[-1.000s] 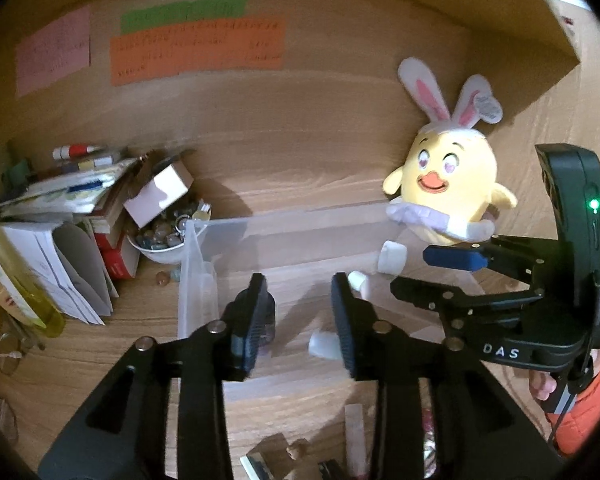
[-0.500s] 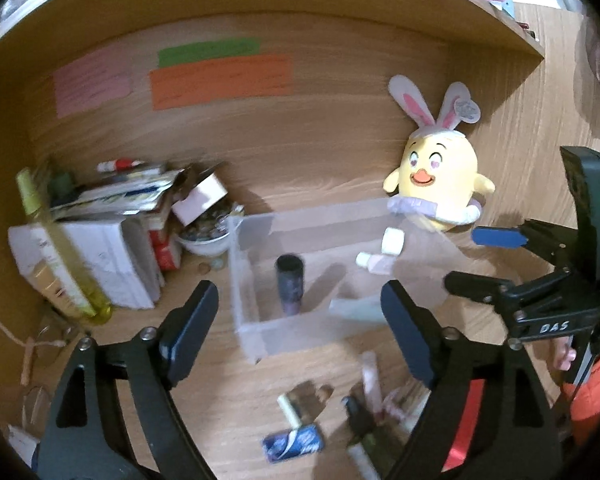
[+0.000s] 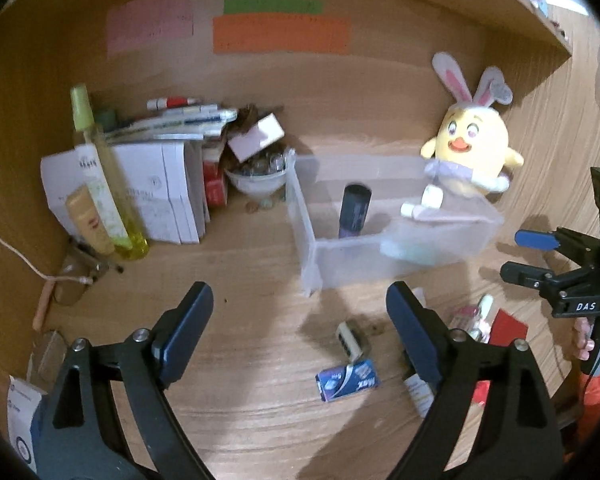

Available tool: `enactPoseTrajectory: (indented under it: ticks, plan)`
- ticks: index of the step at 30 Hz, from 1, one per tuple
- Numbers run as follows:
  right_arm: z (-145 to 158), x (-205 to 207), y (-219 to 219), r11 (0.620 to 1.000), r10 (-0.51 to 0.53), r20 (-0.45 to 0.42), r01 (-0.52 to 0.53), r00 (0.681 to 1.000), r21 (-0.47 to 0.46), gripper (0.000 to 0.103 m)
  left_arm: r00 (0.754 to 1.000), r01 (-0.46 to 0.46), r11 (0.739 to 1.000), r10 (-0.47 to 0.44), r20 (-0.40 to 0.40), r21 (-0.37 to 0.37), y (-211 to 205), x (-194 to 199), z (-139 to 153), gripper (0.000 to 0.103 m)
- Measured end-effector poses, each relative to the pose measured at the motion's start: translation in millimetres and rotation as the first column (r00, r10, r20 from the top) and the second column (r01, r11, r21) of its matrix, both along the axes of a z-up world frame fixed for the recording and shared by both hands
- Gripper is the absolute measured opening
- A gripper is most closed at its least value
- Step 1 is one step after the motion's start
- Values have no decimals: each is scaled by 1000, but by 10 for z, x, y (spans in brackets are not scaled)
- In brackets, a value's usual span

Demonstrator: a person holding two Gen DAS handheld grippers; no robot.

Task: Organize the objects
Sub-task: 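Withdraw both grippers from the bin toward the remaining items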

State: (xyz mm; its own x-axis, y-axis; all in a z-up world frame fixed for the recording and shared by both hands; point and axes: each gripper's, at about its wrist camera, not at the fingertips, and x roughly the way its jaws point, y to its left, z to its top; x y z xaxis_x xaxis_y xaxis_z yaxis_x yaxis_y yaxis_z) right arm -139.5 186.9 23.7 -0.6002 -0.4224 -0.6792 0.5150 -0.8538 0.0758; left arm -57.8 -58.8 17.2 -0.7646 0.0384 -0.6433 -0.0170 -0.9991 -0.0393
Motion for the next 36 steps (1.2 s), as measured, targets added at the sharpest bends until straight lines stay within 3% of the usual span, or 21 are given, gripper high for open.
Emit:
enactPoseTrajectory:
  ticks: [15, 27, 36]
  plan:
    - [-549, 76, 138, 992, -37, 114, 23, 993, 122, 83, 988, 40, 999, -45, 150, 37, 85, -203, -589, 89]
    - [-636, 101, -142, 986, 41, 131, -61, 990, 153, 83, 981, 35, 997, -47, 188, 64, 108, -362, -759, 89]
    - [-653, 58, -335, 982, 82, 144, -104, 986, 156, 83, 982, 36, 997, -48, 185, 69, 127, -418, -777, 65]
